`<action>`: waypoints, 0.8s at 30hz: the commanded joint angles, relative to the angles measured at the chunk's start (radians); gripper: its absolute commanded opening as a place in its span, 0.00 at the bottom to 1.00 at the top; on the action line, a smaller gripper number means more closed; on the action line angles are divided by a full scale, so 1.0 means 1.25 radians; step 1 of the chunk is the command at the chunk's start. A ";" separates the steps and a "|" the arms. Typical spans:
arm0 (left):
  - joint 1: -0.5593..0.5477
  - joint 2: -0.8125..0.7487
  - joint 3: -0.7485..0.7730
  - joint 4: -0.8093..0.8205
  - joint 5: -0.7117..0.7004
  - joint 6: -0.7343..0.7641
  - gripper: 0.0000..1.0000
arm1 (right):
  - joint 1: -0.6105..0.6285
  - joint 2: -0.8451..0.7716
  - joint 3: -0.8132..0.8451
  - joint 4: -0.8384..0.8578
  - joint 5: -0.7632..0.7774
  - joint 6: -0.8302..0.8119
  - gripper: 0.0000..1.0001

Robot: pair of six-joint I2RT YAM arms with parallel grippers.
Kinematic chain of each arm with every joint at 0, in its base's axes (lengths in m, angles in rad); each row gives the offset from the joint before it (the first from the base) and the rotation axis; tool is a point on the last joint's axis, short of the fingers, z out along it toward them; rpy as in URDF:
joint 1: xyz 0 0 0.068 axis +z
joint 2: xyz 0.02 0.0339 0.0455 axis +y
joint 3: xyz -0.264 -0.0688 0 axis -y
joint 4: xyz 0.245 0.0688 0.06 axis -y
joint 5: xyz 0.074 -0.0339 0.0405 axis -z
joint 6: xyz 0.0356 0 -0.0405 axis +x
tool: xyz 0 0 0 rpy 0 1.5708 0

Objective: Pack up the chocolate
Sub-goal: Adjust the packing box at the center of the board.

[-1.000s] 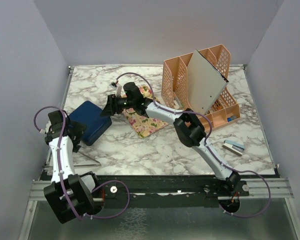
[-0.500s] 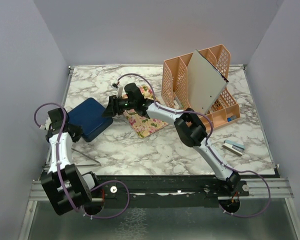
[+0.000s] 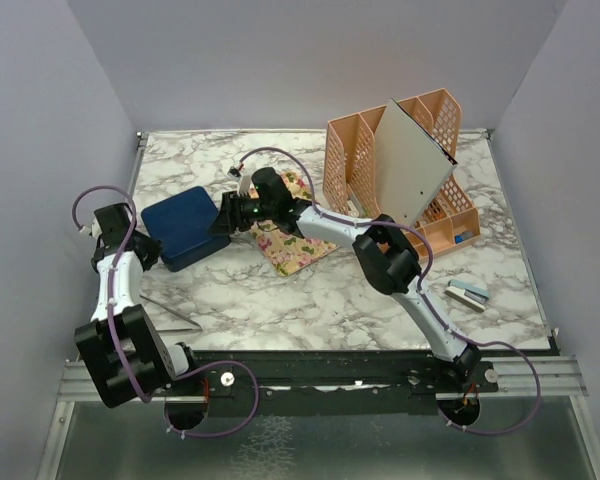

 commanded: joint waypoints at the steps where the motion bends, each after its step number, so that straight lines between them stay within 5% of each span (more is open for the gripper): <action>1: 0.000 0.010 0.034 -0.021 -0.008 0.100 0.23 | 0.000 0.022 -0.014 -0.128 0.019 -0.022 0.54; 7: -0.001 -0.037 0.025 -0.047 0.017 0.155 0.70 | 0.000 0.021 0.020 -0.144 0.018 -0.008 0.54; 12: 0.000 -0.052 -0.005 -0.018 0.034 0.183 0.78 | -0.012 0.004 0.033 -0.136 0.010 0.018 0.55; 18: -0.001 -0.024 0.109 -0.014 -0.016 0.224 0.74 | -0.057 -0.047 0.015 -0.069 0.036 0.056 0.55; 24: 0.006 0.041 0.122 0.019 -0.076 0.233 0.12 | -0.084 -0.019 0.077 -0.182 0.144 -0.014 0.19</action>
